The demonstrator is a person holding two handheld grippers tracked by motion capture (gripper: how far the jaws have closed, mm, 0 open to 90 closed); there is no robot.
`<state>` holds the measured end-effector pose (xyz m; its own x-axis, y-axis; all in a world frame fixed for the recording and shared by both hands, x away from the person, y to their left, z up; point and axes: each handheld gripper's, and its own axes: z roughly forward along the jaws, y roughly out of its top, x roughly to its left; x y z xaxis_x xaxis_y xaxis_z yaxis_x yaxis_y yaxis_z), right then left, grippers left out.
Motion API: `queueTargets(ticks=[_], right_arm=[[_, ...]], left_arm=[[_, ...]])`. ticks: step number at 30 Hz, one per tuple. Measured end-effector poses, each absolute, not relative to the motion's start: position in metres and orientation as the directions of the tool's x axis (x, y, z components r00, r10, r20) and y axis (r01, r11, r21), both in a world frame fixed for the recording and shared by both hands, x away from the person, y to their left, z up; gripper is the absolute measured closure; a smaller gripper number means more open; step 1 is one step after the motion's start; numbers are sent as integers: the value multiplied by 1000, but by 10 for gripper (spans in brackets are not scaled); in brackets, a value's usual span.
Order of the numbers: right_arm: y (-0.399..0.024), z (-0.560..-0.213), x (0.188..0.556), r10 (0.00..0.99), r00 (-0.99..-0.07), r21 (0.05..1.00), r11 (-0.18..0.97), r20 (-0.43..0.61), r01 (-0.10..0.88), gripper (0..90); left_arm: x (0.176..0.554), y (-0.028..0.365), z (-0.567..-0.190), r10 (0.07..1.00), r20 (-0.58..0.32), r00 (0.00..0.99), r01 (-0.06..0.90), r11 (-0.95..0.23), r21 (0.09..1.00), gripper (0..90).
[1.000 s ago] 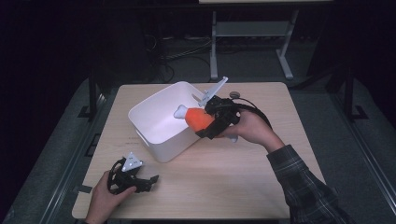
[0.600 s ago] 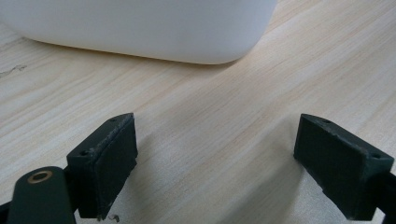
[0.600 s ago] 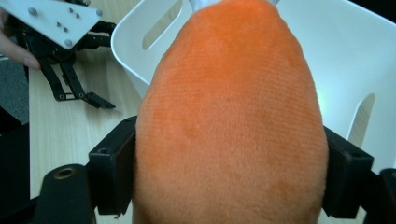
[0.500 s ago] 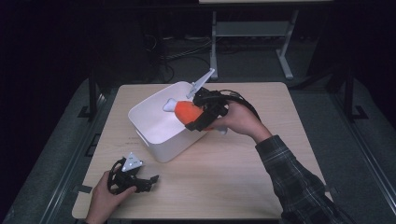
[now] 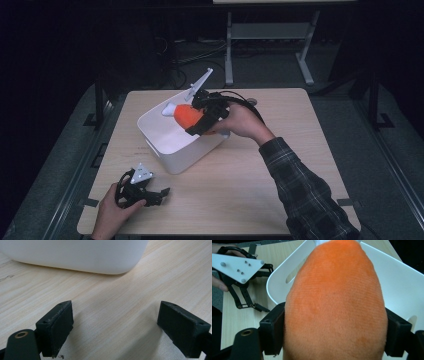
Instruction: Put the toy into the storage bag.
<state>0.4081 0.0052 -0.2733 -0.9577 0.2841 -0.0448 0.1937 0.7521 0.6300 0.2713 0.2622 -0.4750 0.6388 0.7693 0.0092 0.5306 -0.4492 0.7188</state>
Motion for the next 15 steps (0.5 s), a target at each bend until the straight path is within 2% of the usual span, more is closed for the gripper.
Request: queueTargets(ticks=[15], right_arm=[[42, -281, 422, 255, -966, 615, 768, -36, 180, 209]], left_arm=[[271, 262, -475, 769, 7, 639, 532, -449, 718, 125]])
